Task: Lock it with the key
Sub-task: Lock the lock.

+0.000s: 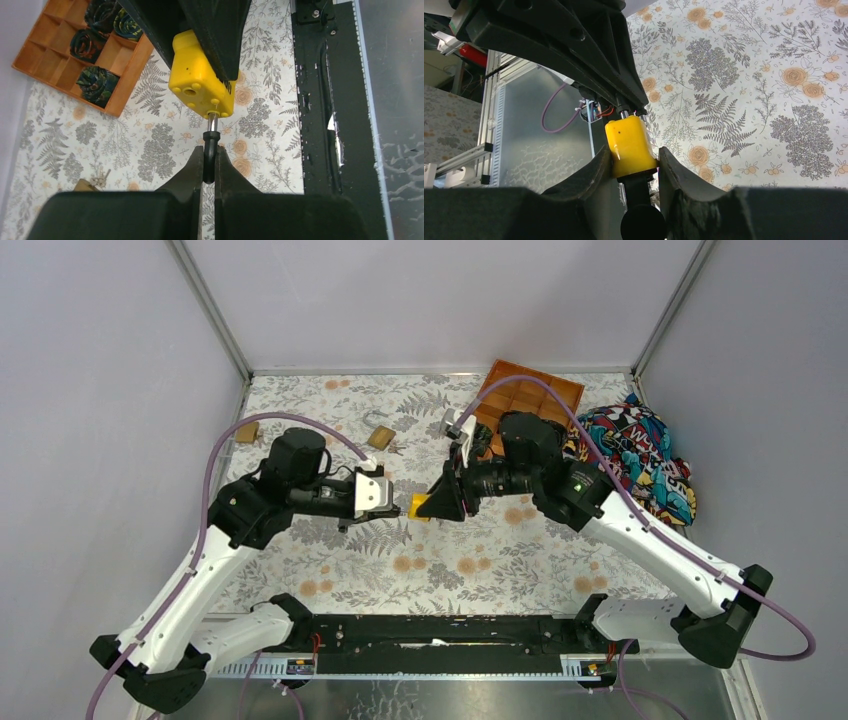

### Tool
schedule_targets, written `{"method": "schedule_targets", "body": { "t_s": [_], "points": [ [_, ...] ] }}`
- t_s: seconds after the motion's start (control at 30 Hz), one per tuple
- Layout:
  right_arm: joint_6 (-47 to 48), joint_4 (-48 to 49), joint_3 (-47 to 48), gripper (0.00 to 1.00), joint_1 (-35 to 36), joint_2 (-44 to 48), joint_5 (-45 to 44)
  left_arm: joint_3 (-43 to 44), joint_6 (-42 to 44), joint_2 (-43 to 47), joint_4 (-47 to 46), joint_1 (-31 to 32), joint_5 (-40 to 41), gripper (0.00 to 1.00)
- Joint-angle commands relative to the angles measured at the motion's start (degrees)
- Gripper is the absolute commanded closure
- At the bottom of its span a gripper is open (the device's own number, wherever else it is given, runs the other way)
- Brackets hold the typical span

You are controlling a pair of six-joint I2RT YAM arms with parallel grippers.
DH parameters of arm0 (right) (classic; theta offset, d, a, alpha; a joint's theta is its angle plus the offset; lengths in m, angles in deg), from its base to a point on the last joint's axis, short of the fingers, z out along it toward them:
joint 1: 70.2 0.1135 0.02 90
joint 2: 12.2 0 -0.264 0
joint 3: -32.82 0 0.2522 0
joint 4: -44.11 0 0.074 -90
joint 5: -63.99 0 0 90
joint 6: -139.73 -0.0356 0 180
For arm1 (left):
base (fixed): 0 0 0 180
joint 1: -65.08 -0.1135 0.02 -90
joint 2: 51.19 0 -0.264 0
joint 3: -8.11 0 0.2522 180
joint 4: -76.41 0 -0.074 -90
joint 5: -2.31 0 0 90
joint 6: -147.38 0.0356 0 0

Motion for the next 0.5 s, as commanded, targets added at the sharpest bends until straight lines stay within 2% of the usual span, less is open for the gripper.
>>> {"method": "schedule_targets", "body": {
  "t_s": [0.0,0.03,0.07,0.1,0.27,0.33,0.4,0.47],
  "points": [
    [0.0,3.0,2.6,0.49,0.2,0.9,-2.8,0.8,-6.6,0.2,-4.8,0.4,0.4,1.0],
    [0.3,1.9,2.4,0.3,0.2,1.1,-5.1,0.6,-8.0,0.4,-5.2,0.4,0.9,1.0],
    [1.0,1.0,2.3,0.04,0.2,1.5,-7.3,0.3,-10.0,0.5,-5.3,0.4,1.2,1.0],
    [1.5,0.2,2.2,0.01,0.1,2.3,-9.6,0.0,-11.6,0.6,-5.3,0.4,1.5,1.0],
    [6.7,-1.6,1.4,0.0,0.1,7.0,-16.8,-2.0,-16.8,2.4,-5.5,0.3,1.0,1.0],
    [8.3,-0.8,0.5,0.01,0.2,8.0,-16.8,-2.8,-19.5,2.9,-6.1,0.4,0.7,1.0],
    [10.6,1.3,-0.4,0.12,0.4,8.4,-13.3,-3.1,-21.2,2.9,-6.1,0.3,-0.1,1.0],
    [11.0,5.7,-1.3,0.31,1.5,8.3,-8.8,-3.5,-22.4,3.1,-6.4,0.4,-0.5,1.0]
  ]
}}
